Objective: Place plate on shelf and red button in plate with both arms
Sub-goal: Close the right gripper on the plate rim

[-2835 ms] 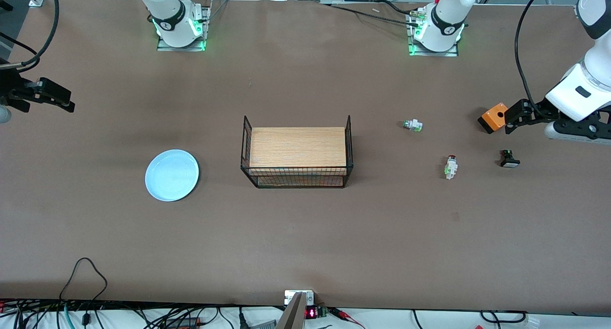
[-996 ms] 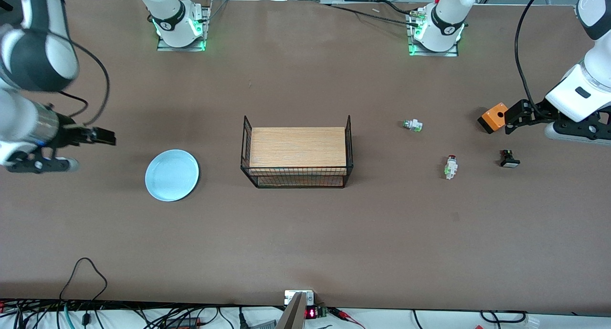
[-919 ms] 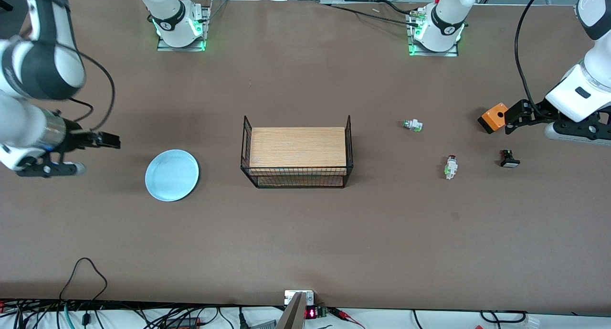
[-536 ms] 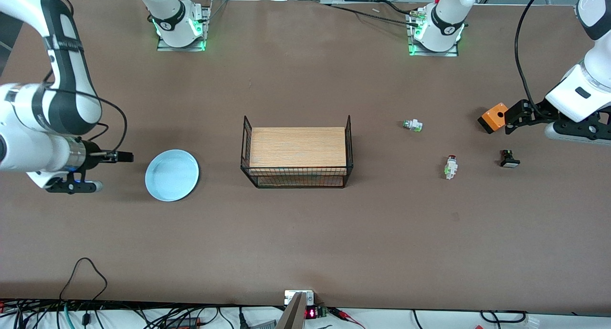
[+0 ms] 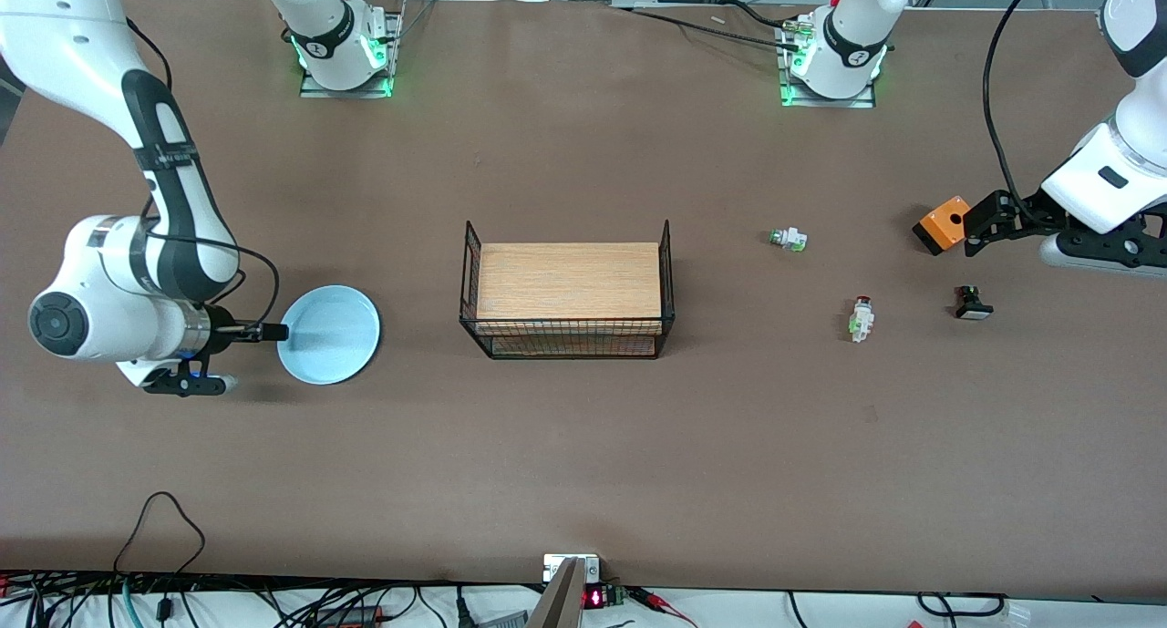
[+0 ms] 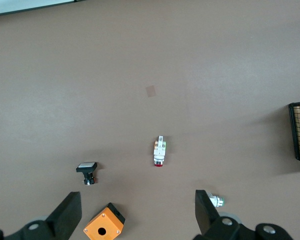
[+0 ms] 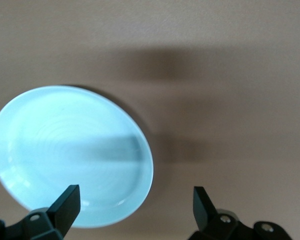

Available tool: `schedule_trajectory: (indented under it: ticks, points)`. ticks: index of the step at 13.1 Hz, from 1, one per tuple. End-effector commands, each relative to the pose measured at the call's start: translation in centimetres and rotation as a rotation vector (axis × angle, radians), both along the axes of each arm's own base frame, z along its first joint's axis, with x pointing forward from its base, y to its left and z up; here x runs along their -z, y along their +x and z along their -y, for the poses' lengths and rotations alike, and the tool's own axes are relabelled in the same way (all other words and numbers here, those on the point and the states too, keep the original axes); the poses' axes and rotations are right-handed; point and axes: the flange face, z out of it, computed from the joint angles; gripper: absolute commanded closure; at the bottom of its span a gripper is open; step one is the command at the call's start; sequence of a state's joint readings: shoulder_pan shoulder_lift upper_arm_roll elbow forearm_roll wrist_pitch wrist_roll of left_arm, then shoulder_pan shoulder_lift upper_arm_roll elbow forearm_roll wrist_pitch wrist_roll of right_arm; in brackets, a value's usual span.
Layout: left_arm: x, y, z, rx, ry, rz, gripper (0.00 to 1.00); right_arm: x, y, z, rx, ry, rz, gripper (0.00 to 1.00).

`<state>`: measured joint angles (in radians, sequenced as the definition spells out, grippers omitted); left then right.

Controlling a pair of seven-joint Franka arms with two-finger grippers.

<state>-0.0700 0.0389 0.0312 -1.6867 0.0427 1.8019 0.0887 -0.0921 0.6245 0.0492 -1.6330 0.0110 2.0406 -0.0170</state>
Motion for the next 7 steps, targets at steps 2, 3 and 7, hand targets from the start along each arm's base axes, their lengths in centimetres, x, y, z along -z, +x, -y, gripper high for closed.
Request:
schedule_trajectory:
  ticks: [2,3,7]
  points:
    - [-0.2,0.2,-0.2,0.015,0.005,-0.002,0.0,2.0,0.0,0.5,0.003,0.017,0.019,0.0]
    - [-0.2,0.2,-0.2,0.015,0.005,-0.002,0.0,2.3,0.0,0.7,0.002,0.014,0.027,0.01]
    - [-0.2,0.2,-0.3,0.014,0.005,0.0,0.0,4.5,-0.4,0.6,-0.011,0.01,0.069,0.01]
